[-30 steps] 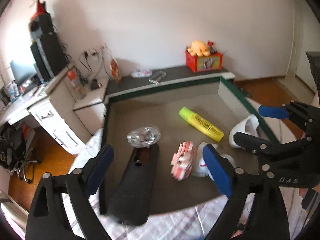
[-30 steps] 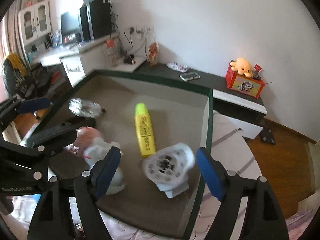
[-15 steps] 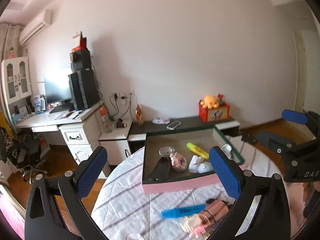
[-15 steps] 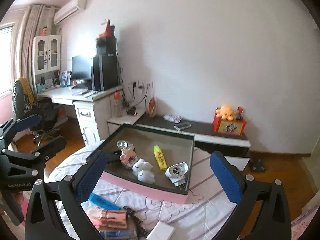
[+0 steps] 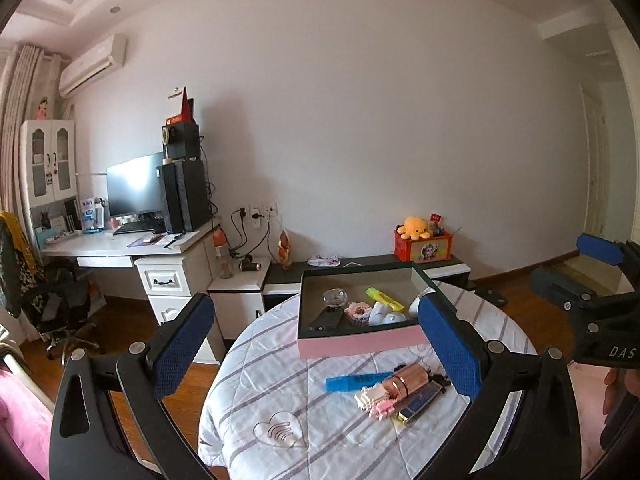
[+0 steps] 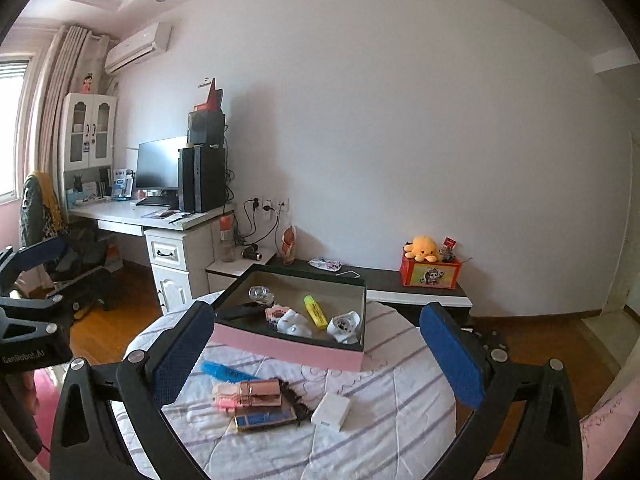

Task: Organize rigid objects
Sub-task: 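Withdraw both tools from the box back over the remaining items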

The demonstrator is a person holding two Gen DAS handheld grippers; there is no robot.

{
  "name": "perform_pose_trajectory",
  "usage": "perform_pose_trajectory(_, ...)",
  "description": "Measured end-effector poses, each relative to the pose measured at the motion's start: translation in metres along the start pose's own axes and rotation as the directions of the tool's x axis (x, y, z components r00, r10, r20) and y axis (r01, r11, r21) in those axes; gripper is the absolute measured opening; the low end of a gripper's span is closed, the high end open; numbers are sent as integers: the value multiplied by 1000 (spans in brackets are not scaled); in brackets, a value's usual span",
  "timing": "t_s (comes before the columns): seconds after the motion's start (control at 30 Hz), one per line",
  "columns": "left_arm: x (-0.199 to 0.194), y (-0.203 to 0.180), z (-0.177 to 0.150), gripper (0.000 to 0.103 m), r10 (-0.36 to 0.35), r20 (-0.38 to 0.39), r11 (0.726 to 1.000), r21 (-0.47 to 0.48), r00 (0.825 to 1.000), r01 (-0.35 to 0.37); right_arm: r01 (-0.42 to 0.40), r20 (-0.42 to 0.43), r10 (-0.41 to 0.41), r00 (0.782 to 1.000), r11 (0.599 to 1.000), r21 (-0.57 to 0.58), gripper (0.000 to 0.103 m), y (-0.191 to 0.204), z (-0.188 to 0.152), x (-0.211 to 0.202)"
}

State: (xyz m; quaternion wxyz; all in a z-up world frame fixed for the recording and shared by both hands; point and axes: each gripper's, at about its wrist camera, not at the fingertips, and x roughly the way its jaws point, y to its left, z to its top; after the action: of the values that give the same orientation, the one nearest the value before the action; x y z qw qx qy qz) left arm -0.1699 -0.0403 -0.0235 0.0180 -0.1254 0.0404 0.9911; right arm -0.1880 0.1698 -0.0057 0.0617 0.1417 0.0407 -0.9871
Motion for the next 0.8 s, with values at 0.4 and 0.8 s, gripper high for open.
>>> perform_pose_trajectory(0.4,-17,6,-16,103,24,-34,1000,20,999,-23,8,-18,-8,1000,1000,11,103,4,-13,-14)
perform_pose_trajectory(0.8,8,7,-33,103,22,-108,999,29,994,-19,32,-94,-29,995,999,33,103,-7,-35,6)
